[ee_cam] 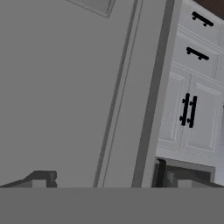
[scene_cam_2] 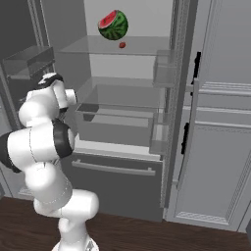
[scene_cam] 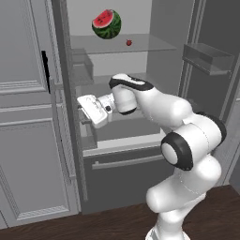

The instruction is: Take the strawberry from the fridge and place it on top of the pancake, located on the dining counter.

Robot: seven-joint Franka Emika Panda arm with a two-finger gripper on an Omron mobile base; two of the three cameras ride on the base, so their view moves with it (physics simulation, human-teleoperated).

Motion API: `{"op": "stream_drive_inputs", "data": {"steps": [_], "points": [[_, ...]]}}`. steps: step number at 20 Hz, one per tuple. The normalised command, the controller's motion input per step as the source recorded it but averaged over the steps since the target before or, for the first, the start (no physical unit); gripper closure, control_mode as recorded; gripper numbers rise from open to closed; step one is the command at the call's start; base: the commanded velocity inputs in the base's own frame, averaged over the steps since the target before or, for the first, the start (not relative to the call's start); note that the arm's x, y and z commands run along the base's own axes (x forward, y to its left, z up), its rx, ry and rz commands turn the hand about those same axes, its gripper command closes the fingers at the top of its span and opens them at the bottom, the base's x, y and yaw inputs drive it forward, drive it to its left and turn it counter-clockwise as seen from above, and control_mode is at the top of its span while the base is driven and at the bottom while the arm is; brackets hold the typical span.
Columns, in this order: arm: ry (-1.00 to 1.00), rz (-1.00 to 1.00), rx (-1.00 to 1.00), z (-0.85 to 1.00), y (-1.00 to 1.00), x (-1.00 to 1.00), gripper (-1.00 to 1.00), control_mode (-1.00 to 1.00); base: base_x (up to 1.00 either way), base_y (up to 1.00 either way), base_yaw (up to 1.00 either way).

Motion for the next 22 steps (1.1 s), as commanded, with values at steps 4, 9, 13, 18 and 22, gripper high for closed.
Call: {"op": "stream_drive_inputs", "data": {"steps": [4, 9, 13, 18, 22], "points": [[0.00, 0.00, 0.00, 0.00, 0.00, -0.05, -1.00, -1.00, 0.00, 0.00, 0.00], [-0.01, -0.12, 0.05, 0.00, -0.79, -0.08, -1.00, -1.00, 0.00, 0.00, 0.00], [0.00, -0.35, 0.05, 0.00, -1.00, 0.00, -1.00, -1.00, 0.00, 0.00, 0.00], [-0.01, -0.31, -0.15, 0.00, -1.00, 0.36, -1.00, -1.00, 0.00, 0.00, 0.00], [-0.34, -0.06, -0.35, 0.00, -1.00, 0.07, -1.00, -1.00, 0.00, 0.00, 0.00]]}}
